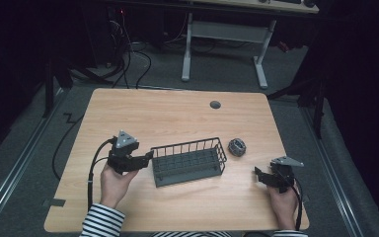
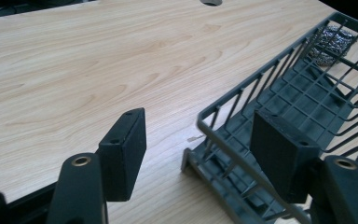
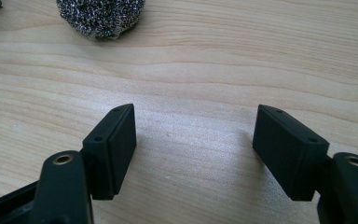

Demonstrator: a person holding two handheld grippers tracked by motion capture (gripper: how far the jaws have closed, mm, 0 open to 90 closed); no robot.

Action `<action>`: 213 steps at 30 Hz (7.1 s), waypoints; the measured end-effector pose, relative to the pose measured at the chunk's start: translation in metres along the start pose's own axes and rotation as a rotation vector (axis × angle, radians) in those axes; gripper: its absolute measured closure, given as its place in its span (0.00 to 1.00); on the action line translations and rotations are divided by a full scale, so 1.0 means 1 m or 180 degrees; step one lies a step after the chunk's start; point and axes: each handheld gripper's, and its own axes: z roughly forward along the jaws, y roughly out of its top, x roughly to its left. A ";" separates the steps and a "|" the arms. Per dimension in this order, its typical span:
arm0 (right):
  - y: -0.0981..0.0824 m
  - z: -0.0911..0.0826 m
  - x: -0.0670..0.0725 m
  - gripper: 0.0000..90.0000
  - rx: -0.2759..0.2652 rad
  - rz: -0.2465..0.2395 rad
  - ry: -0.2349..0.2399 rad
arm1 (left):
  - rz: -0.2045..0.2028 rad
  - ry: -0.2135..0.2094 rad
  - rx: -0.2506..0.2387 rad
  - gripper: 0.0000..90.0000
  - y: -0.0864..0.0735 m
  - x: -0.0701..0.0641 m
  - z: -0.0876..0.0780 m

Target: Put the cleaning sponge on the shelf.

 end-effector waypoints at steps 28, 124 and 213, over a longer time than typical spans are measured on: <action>0.000 0.000 0.000 0.34 0.0004 -0.0001 0.0000 | -0.0374 0.0205 -0.0025 0.41 -0.040 0.037 -0.021; 0.040 -0.018 0.005 0.33 0.0025 -0.0142 0.0307 | -0.0426 0.0929 0.0283 0.28 -0.100 0.069 0.028; 0.138 -0.052 0.084 0.43 -0.0142 -0.0874 0.1109 | -0.0419 0.0904 0.0283 0.28 -0.100 0.069 0.028</action>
